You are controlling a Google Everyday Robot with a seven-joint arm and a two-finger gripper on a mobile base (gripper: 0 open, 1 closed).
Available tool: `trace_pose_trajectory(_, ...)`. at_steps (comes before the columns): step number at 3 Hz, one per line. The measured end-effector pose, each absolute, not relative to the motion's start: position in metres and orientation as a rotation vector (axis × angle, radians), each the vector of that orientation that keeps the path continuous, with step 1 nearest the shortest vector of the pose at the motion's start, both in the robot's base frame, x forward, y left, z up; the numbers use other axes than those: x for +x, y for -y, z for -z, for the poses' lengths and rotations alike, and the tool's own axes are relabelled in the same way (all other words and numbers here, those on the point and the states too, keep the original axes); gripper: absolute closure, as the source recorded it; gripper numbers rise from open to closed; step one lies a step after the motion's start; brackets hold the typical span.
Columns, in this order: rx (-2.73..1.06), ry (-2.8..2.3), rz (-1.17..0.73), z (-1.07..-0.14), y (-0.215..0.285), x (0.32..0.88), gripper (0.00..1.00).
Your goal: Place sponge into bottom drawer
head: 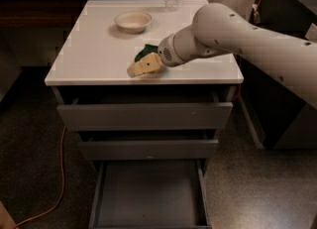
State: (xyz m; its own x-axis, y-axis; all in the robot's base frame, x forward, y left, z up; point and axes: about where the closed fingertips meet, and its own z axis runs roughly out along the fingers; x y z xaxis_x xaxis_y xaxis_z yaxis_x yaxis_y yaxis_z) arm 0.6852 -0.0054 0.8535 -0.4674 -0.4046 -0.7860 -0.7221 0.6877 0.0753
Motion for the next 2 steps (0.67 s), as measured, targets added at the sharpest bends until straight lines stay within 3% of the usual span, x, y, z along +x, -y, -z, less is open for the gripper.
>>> trace_pose_trajectory(2,-0.841,-2.146,-0.485,-0.8408,0.0091,0.7145,0.36)
